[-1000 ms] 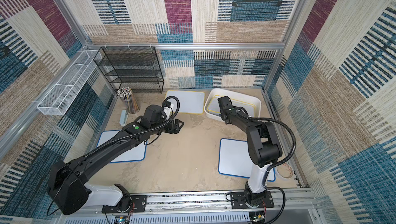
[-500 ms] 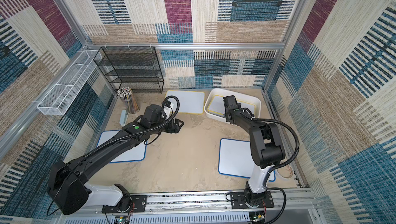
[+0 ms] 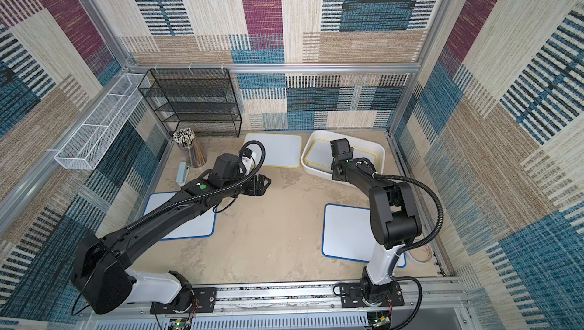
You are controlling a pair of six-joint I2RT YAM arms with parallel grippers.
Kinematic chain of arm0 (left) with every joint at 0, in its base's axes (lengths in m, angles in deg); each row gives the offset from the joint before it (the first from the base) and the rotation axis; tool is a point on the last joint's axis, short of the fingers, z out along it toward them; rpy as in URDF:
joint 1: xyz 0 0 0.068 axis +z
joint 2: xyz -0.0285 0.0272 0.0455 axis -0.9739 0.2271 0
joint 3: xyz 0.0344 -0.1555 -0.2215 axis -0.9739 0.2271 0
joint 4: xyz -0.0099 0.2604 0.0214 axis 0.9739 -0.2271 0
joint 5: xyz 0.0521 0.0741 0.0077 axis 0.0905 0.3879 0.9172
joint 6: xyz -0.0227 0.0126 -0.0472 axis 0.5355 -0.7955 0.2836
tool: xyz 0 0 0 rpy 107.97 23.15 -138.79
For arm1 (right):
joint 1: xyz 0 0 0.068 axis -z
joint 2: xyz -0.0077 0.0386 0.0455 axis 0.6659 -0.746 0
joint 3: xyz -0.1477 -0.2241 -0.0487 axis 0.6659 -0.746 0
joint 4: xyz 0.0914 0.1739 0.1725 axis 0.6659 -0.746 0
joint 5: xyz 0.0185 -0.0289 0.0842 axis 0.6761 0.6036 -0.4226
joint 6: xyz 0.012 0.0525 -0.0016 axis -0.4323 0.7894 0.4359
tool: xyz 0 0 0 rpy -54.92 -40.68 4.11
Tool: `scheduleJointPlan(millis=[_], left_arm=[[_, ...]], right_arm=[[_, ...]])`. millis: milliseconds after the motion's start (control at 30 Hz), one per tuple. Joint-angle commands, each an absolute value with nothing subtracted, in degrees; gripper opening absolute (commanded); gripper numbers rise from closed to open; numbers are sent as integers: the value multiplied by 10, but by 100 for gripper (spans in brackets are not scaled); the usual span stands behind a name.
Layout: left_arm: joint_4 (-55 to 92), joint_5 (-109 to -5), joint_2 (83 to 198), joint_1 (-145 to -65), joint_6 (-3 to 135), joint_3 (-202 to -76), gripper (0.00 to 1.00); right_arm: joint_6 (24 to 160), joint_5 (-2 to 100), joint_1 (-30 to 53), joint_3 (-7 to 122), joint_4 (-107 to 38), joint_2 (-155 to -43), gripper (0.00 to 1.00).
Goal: Put the whiteboard into the storage box
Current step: Place the whiteboard in the storage box.
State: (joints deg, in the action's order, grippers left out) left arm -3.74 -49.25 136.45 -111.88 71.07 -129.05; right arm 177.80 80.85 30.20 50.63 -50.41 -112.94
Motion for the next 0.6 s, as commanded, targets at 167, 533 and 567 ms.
scheduleJointPlan(millis=[167,533,567], left_arm=[[-48,-486,1371,-1116,717,-1300,84],[-57,-488,1381,-1112,723,-1306,84],[-58,-489,1383,-1110,724,-1308,84]], right_arm=[[1745,781,302,524,-557,-1132,100],[1692,783,301,516,-589,-1108,100],[1681,783,301,511,-588,-1104,100]])
